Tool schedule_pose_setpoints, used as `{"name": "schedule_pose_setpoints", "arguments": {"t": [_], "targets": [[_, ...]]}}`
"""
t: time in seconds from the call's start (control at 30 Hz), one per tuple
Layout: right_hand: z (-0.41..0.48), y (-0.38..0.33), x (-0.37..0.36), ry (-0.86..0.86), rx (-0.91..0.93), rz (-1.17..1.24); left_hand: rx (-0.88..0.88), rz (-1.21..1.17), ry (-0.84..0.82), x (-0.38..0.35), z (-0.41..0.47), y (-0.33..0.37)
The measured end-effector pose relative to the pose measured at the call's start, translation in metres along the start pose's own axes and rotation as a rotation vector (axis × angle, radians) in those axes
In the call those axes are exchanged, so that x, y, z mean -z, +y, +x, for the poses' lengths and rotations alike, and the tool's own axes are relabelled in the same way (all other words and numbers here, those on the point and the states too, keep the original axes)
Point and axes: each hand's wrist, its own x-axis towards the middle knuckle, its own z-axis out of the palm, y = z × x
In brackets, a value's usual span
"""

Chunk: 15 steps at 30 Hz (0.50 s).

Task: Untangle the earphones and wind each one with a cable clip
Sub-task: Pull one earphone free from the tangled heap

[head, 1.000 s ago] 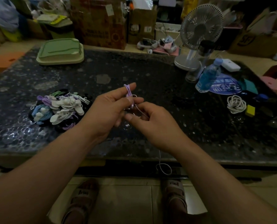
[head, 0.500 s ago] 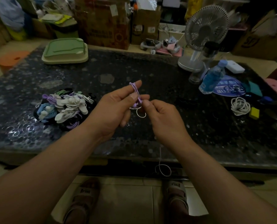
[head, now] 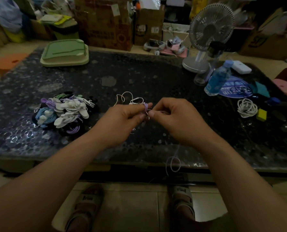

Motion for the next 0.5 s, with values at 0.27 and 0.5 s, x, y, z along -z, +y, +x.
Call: {"name": "schedule_pose_setpoints", "arguments": {"t": [0.27,0.5], "targets": [[-0.001,0.008,0.013,-0.052,0.008,0.119,0.004,-0.006,-0.314,0.003,-0.002,0.013],[0.007,0.013,0.010,-0.091,-0.174,0.599,0.084,-0.419,-0.445,0.002,-0.009,0.026]]}}
